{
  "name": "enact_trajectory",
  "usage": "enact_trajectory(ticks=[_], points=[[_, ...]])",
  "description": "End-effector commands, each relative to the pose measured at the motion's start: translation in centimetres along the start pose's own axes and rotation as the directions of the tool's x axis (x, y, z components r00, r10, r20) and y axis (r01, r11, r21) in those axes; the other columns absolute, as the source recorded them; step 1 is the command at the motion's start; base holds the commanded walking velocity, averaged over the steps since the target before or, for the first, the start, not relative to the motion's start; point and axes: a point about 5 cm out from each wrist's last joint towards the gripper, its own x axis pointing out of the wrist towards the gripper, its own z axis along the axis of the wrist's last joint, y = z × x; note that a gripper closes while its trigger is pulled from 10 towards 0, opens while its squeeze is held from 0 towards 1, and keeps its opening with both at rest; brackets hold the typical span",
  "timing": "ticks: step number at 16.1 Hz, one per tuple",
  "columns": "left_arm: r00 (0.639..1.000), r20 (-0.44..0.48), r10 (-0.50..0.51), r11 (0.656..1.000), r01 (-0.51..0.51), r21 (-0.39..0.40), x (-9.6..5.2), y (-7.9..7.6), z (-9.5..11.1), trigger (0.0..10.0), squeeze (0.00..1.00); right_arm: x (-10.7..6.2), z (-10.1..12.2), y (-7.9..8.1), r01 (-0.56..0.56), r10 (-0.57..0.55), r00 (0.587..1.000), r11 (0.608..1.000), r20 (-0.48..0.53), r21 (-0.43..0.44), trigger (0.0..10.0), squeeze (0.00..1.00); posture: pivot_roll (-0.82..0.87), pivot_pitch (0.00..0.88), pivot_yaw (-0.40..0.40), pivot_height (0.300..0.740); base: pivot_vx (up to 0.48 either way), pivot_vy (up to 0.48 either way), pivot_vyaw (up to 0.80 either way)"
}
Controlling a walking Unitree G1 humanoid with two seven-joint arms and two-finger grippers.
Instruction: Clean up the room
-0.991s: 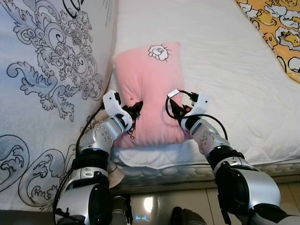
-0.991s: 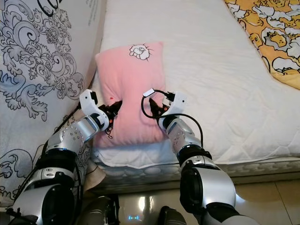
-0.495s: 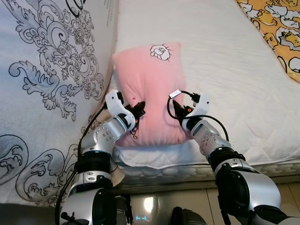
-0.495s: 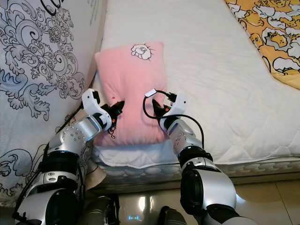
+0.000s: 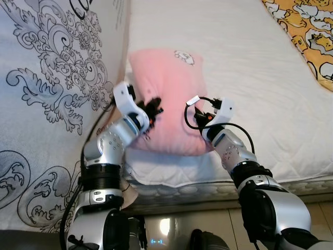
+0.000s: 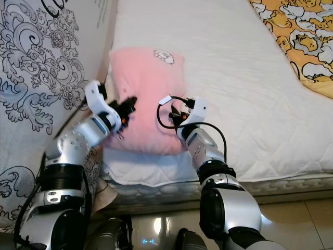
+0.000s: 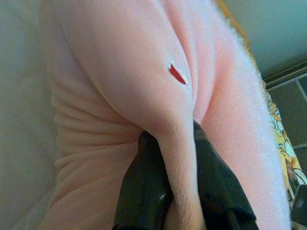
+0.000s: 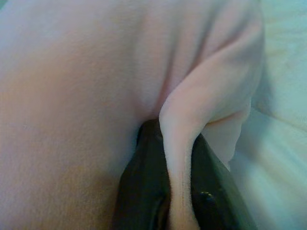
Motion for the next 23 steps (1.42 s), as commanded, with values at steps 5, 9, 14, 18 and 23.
enact_trajectory(ticks=[5,9,14,18,23], points=[[0.995,0.068,-0.067,0.99,0.057,0.131,-0.4,-2.9,2.3,0.0,0.0,1.5,2.1,3.1,-0.121,0.123,0.992,0.991,0.037,-0.061,0.0,0.0,0.06,0.142,-0.026,0.74,0.0,0.0,0.0],[0.983,0.178,-0.043,0.959,-0.009,0.282,-1.8,-3.7,5.5,0.0,0.0,1.9,2.3,3.4,-0.107,0.109,0.994,0.992,0.021,-0.07,0.0,0.0,0.1,0.136,-0.042,0.74,0.0,0.0,0.0],[0.954,0.3,0.029,0.772,-0.212,0.599,-3.3,-4.2,8.3,0.0,0.0,2.1,1.1,3.9,-0.116,0.115,0.993,0.99,-0.014,-0.086,0.0,0.0,0.14,0.141,-0.052,0.74,0.0,0.0,0.0],[0.938,0.345,0.019,0.64,-0.277,0.717,-4.2,-5.8,8.6,0.0,0.0,1.6,-1.4,3.7,-0.142,0.134,0.986,0.986,-0.095,-0.083,0.0,0.0,0.16,0.163,-0.063,0.74,0.0,0.0,0.0],[0.952,0.304,0.025,0.621,-0.253,0.742,-4.7,-7.1,6.1,0.0,0.0,0.4,-3.7,2.3,-0.145,0.117,0.973,0.981,-0.198,-0.13,0.0,0.0,0.2,0.196,-0.07,0.74,0.0,0.0,0.0]])
